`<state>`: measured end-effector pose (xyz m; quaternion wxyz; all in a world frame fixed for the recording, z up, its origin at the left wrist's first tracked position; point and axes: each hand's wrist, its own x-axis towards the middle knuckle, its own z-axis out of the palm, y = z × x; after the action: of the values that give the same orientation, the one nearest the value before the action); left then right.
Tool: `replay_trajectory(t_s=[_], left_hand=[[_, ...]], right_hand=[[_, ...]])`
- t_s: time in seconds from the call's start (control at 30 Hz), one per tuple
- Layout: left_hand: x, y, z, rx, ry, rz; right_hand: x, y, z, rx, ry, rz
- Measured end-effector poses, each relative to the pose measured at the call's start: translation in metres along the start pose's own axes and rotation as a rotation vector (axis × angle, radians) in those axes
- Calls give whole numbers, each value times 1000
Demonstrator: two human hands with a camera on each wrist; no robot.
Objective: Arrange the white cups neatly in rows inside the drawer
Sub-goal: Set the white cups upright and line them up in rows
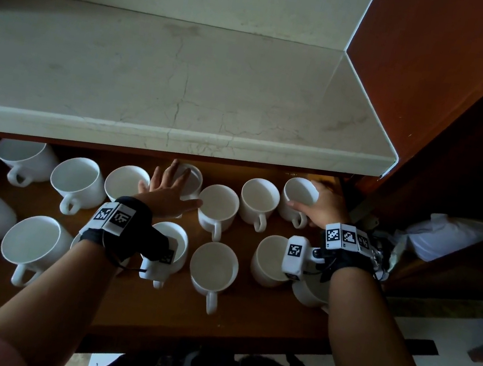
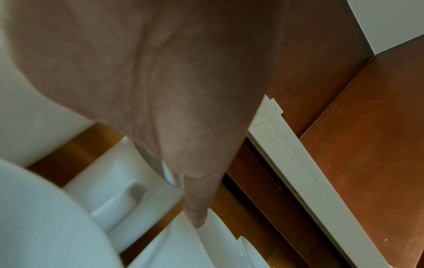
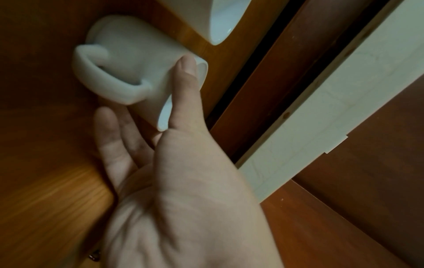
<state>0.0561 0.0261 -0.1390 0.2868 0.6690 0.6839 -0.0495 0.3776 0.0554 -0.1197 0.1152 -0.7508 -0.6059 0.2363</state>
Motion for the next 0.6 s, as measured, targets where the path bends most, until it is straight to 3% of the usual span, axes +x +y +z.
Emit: replay_trajectory(t_s=[0.37,0.5,0.6], left_hand=[[-3,3,-1,7,6,6],[-1,2,-3,9,-3,8],[-1,2,-3,12,-7,6]], right_hand=[[0,-2,-10,102,-53,64],[-7,-5,-32,143,-141,119],[-19,-7,-46,109,-296,90]])
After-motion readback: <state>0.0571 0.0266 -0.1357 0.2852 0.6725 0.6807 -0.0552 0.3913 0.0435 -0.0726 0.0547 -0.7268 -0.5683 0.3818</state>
